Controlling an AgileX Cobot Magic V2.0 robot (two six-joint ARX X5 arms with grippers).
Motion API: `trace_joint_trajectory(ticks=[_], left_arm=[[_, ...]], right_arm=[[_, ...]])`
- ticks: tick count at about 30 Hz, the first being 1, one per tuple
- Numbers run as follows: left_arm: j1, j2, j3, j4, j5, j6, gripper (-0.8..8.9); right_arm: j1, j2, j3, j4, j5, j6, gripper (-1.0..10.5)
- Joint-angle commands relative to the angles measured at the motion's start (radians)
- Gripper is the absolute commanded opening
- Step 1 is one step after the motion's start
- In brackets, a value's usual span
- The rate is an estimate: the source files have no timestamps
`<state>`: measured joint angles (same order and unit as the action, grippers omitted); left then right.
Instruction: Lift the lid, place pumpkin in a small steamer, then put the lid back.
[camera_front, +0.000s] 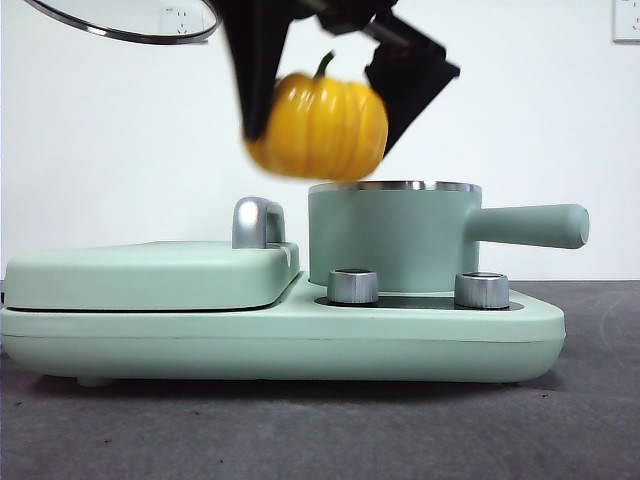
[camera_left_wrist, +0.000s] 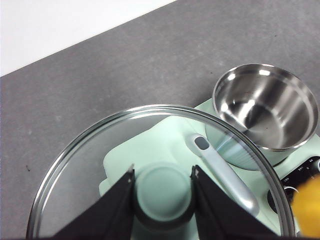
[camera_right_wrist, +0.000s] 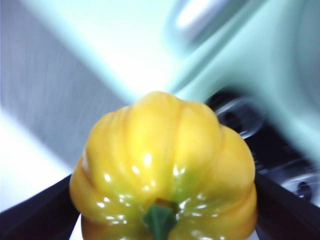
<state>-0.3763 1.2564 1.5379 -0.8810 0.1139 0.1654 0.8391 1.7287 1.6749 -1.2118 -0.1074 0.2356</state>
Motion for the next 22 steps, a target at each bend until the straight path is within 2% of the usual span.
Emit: trace_joint_trajectory(ticks=[1, 10, 15, 22], left_arm=[[0.0, 0.006, 0.025, 0.032, 0.006, 0.01, 0.15], [0.0, 0.006, 0.025, 0.033, 0.006, 0.009, 0.15], [0.0, 0.006, 0.024, 0.032, 0.005, 0.009, 0.15], [0.0, 0.006, 0.024, 0.033, 0.005, 0.007, 0.15]], right_arm=[[-0.065, 0.022, 0.087, -0.003, 0.004, -0.057, 4.1], [-0.292, 0.137, 0.315, -0.052, 0.003, -0.122, 4.1], [-0.338, 0.223, 0.37, -0.08, 0.002, -0.148, 4.1], [-0.344, 0.333, 0.371, -0.096, 0.004, -0.169, 4.1]])
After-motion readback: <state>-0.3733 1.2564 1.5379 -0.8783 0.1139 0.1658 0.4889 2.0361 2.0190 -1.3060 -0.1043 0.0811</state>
